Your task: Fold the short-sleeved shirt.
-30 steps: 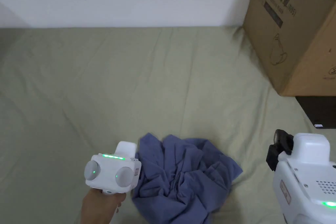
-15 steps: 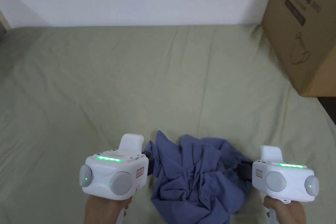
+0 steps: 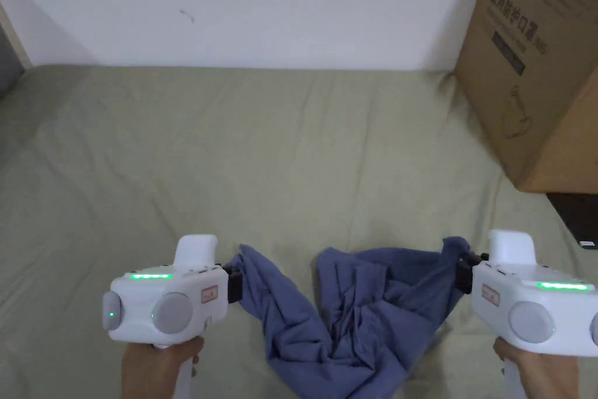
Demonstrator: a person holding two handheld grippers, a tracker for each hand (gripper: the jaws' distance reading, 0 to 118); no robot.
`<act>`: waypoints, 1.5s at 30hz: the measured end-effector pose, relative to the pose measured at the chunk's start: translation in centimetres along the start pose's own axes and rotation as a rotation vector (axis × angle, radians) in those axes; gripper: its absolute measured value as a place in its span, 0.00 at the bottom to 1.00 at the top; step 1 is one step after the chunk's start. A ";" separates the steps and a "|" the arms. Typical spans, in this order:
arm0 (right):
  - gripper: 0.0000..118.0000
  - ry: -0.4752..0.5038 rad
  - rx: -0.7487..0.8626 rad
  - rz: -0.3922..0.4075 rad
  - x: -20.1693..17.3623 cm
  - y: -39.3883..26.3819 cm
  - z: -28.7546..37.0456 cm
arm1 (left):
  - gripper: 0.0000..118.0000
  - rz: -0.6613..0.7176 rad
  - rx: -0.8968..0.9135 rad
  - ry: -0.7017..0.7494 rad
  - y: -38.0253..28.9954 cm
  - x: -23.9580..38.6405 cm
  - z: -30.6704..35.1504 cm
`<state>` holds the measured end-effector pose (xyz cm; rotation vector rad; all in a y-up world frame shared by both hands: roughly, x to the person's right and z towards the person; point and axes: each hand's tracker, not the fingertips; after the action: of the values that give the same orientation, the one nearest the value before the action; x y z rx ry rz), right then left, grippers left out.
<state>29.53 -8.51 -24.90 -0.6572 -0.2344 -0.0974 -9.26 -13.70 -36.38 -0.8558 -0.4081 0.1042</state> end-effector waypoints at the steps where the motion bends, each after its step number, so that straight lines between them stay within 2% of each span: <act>1: 0.06 0.001 0.036 0.009 0.1 1.3 1.8 | 0.04 0.002 0.026 0.007 0.6 -0.5 1.0; 4: 0.06 -0.002 0.127 0.033 1.1 2.9 1.8 | 0.04 0.014 0.092 0.034 3.1 -2.2 3.8; 7: 0.06 -0.017 0.205 0.051 1.5 7.5 3.5 | 0.04 0.043 0.171 0.062 6.5 -4.3 6.9; 17: 0.06 -0.017 0.364 0.036 2.2 20.6 4.2 | 0.04 0.060 0.372 0.145 20.1 -7.7 15.9; 22: 0.06 0.018 0.416 -0.013 1.2 24.9 4.2 | 0.04 0.049 0.435 0.176 26.3 -8.1 17.9; 29: 0.06 0.007 0.462 0.005 -0.2 28.7 2.5 | 0.04 0.046 0.498 0.246 32.3 -8.9 18.1; 36: 0.06 0.010 0.472 0.006 -0.9 28.6 -0.2 | 0.03 0.037 0.515 0.282 34.1 -10.9 15.5; 41: 0.06 -0.015 0.450 0.036 -1.9 26.2 -2.9 | 0.04 0.008 0.481 0.309 32.0 -11.9 11.8; 45: 0.06 -0.013 0.388 0.019 -2.2 23.7 -4.8 | 0.04 0.002 0.429 0.318 28.6 -13.0 8.9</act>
<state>32.20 7.29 -43.17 -0.2739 -0.2509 -0.0280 -22.63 8.12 -56.70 -0.4381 -0.0782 0.0530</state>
